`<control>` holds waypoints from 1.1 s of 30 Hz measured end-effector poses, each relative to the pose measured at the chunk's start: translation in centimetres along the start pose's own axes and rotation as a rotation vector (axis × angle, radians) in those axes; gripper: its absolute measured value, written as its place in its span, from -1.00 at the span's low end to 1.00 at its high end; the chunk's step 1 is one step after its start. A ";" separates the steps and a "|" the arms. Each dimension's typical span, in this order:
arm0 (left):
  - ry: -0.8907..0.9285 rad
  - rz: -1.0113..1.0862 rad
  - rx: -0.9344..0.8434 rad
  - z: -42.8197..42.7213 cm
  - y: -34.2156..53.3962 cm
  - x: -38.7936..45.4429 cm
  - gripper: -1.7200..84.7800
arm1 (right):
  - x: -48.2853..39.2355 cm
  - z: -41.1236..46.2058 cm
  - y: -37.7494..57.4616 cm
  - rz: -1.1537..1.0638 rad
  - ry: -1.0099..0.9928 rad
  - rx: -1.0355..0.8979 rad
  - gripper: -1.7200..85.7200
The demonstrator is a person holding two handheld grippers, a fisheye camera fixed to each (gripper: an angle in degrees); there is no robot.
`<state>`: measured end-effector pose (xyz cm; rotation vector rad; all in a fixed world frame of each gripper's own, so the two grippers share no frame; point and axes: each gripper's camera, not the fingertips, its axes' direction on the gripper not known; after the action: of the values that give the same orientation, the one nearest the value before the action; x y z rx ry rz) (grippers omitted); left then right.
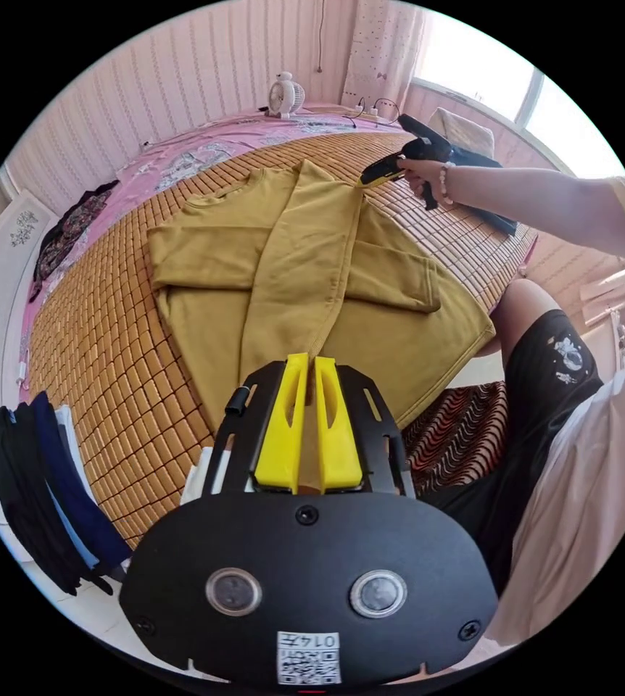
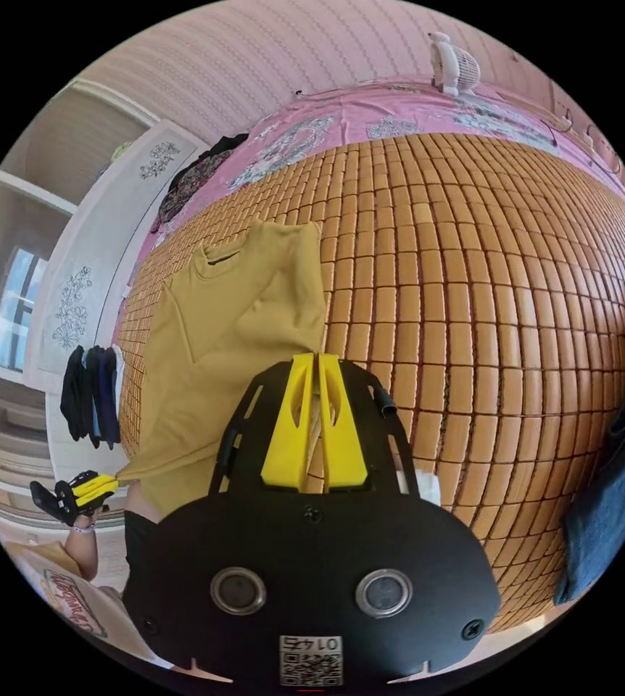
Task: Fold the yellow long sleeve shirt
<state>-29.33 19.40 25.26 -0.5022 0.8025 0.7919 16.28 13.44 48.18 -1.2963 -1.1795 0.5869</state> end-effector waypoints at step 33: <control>-0.132 -0.404 0.253 -2.3 -18.3 -25.1 -0.89 | -3.2 -4.8 -12.6 -0.226 0.113 0.219 -0.89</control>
<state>-27.13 -4.12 45.55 -0.3639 0.6393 0.3399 16.08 5.54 59.52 -0.9824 -1.1172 0.4572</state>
